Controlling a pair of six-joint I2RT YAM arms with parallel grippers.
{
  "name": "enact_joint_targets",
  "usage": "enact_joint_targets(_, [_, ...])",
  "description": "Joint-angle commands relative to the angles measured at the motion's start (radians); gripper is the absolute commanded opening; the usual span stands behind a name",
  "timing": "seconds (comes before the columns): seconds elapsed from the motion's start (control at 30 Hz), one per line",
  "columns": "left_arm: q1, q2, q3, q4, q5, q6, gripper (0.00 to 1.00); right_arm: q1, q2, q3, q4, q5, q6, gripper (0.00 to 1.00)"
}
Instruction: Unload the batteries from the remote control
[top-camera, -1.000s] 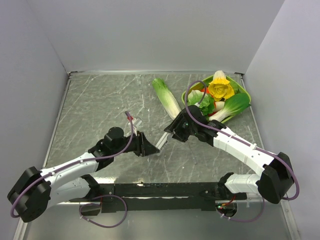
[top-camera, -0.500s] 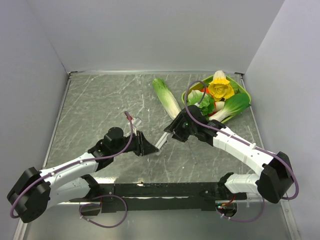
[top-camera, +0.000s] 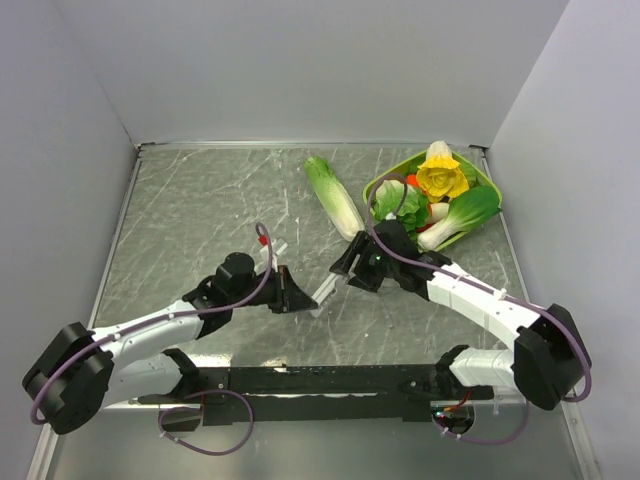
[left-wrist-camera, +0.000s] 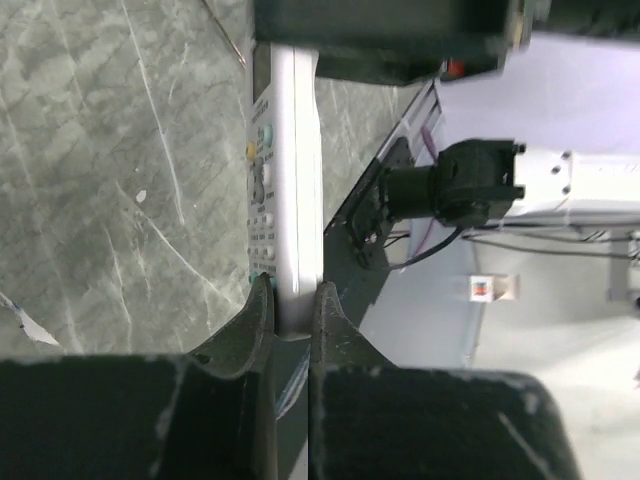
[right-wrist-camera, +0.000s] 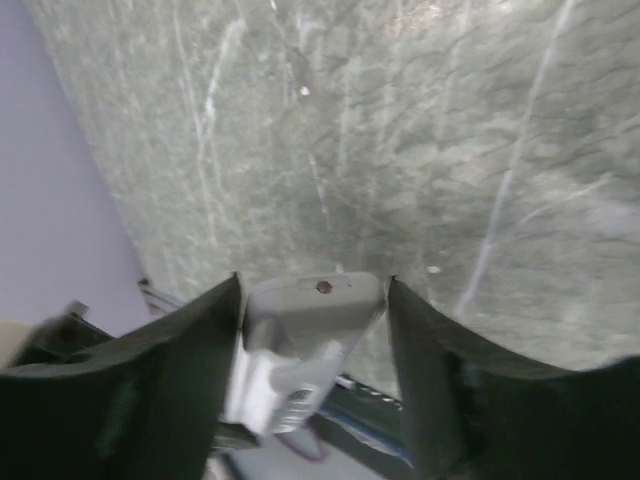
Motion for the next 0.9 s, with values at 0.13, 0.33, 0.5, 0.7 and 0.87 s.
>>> enact_joint_targets(0.13, [0.102, -0.044, 0.022, 0.012, 0.112, -0.140, 0.01, -0.006, -0.217, -0.133, 0.024, 0.069, -0.394, 0.92])
enact_joint_targets(0.33, [0.132, -0.037, 0.025, -0.044, 0.170, -0.181, 0.01, 0.010, -0.334, -0.203, 0.166, -0.058, -0.667, 0.86])
enact_joint_targets(0.5, [0.181, 0.020, 0.001, -0.128, 0.204, -0.192, 0.01, 0.092, -0.418, -0.302, 0.415, -0.098, -0.793, 0.77])
enact_joint_targets(0.7, [0.290, 0.060, -0.057, -0.093, 0.313, -0.181, 0.01, 0.201, -0.280, -0.239, 0.435, -0.066, -0.853, 0.75])
enact_joint_targets(0.87, [0.304, 0.094, -0.071, -0.041, 0.367, -0.200, 0.01, 0.246, -0.161, -0.199, 0.532, -0.098, -0.892, 0.73])
